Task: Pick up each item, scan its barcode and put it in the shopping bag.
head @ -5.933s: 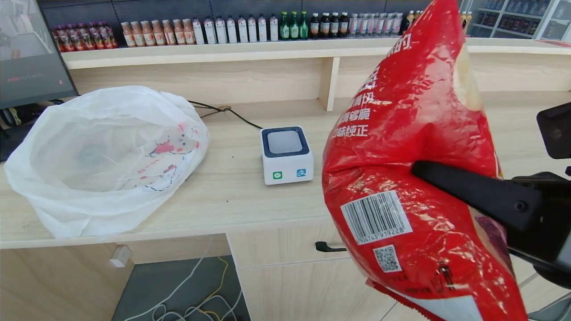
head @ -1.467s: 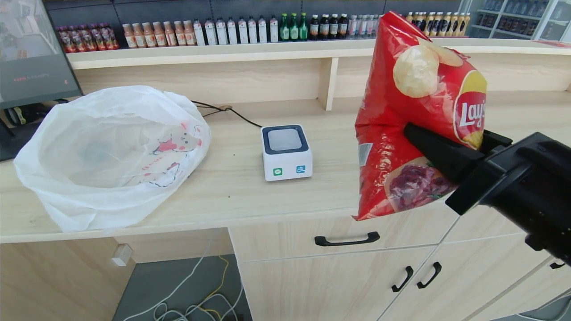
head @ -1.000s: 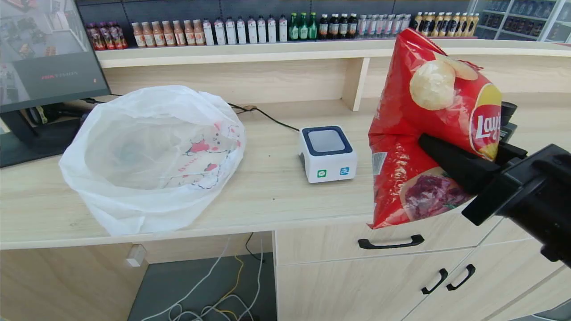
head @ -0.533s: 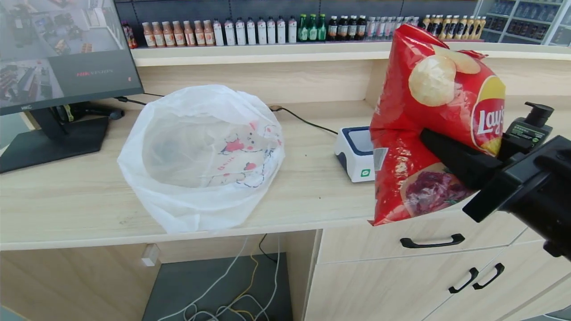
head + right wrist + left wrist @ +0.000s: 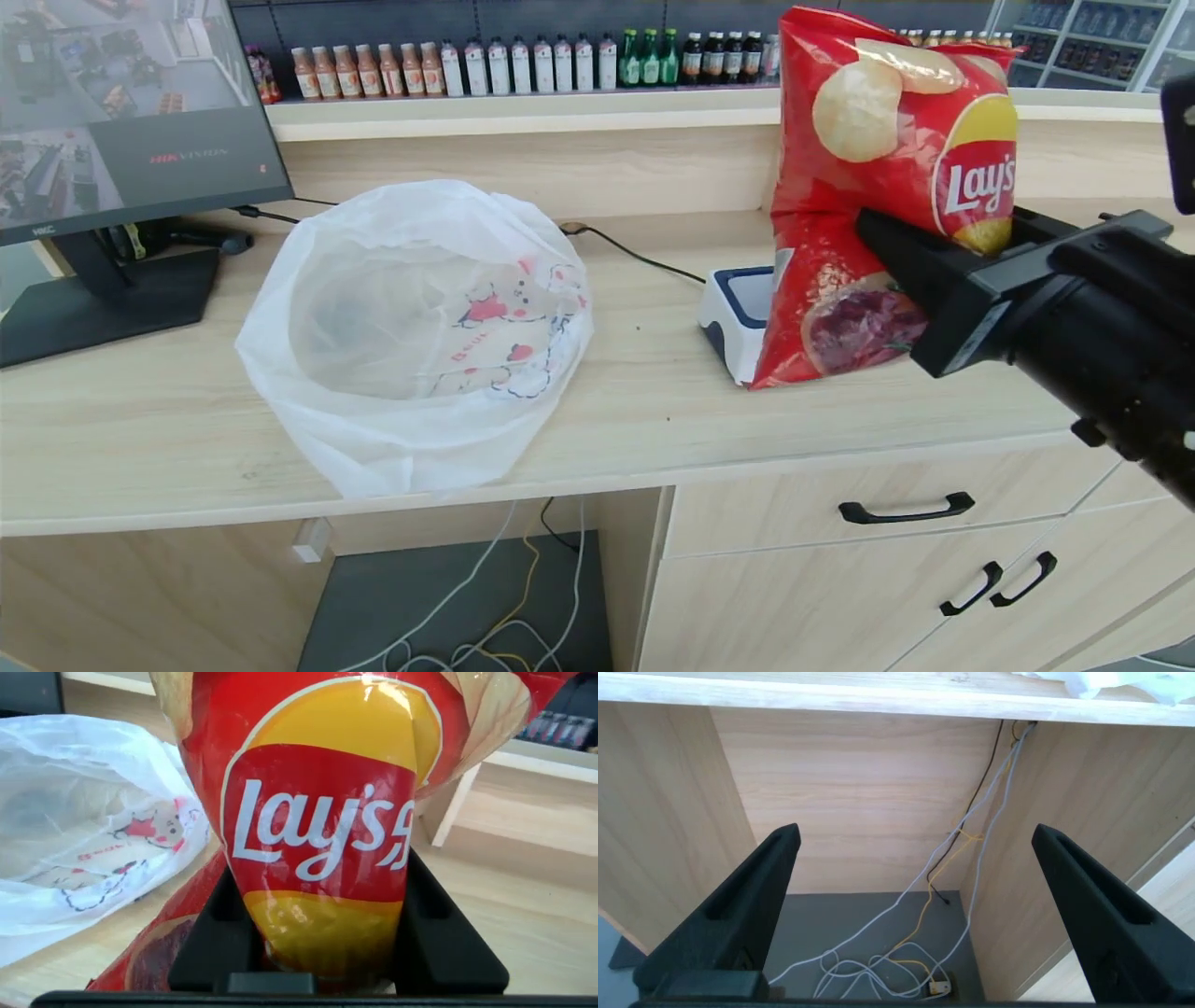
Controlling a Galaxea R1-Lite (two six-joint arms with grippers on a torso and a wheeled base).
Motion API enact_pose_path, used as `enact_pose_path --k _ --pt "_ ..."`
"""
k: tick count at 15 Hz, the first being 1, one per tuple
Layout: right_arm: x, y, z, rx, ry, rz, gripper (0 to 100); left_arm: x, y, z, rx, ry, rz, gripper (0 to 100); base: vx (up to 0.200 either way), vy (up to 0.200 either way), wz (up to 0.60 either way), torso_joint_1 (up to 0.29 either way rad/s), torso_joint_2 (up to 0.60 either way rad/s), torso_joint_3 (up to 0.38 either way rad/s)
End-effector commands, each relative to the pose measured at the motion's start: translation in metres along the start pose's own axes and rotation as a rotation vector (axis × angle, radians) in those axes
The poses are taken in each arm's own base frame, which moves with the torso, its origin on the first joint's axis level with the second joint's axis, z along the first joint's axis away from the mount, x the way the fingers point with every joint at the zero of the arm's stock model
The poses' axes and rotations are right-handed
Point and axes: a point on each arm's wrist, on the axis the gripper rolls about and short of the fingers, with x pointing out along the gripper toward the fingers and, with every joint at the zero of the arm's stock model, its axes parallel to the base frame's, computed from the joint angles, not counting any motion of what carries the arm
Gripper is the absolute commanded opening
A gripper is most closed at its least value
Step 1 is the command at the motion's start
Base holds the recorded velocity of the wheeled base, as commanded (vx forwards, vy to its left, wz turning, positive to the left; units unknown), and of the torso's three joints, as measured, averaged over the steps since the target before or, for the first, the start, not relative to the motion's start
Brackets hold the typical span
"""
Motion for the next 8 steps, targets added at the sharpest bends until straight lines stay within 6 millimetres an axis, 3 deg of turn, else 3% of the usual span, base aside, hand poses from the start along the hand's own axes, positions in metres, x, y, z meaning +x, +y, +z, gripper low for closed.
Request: enact_pose_path --k 1,8 --pt "0.021 0.008 -0.002 -0.032 0.015 -0.036 0 0.000 0.000 0.000 0.000 -0.001 0.002 100 0.000 0.000 0.00 0.000 0.00 0.000" --pt "0.048 0.006 -0.007 -0.089 0.059 -0.172 0 0.000 0.000 0.000 0.000 -0.001 0.002 100 0.000 0.000 0.00 0.000 0.00 0.000"
